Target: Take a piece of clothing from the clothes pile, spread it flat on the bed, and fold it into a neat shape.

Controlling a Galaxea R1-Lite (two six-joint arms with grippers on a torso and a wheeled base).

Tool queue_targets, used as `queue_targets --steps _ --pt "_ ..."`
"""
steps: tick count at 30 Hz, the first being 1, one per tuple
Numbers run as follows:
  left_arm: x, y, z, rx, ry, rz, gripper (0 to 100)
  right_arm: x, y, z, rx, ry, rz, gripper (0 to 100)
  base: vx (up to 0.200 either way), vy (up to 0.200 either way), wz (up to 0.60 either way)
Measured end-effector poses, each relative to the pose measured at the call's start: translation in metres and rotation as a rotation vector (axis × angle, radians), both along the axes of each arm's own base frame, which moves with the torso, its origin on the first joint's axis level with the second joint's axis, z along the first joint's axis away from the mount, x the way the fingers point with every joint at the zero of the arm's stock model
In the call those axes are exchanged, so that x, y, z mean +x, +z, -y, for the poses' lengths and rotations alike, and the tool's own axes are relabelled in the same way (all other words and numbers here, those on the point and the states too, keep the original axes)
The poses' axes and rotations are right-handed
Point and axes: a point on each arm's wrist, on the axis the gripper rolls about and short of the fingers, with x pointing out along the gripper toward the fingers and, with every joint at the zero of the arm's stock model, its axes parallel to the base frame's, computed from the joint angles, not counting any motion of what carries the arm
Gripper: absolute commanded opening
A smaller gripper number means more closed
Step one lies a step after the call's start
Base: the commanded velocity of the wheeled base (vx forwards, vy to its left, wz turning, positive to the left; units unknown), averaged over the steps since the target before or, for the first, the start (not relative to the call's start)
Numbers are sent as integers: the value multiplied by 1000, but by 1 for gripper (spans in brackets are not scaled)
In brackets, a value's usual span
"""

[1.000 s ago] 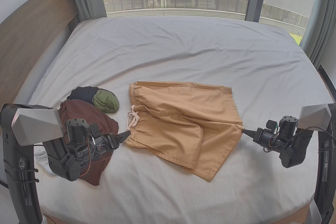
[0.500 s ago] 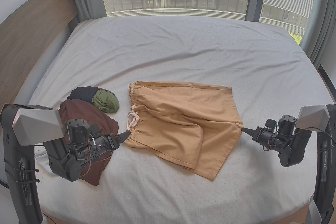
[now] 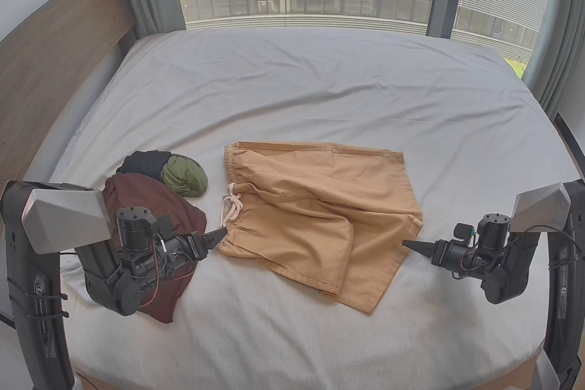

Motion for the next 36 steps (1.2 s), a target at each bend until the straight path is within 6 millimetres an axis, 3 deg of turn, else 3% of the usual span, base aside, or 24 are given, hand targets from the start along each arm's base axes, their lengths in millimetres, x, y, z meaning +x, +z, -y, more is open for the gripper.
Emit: queue_targets --steps 12,20,36 --pt "0 -4 1 -1 -4 -12 100 -31 -11 -43 -9 134 -111 100 0 0 0" --pt "2 -18 3 0 -8 -42 100 -43 -12 -65 -11 203 -142 100 0 0 0" --pt "4 -26 4 3 -3 -48 100 -62 -20 -75 -54 213 -264 100 0 0 0"
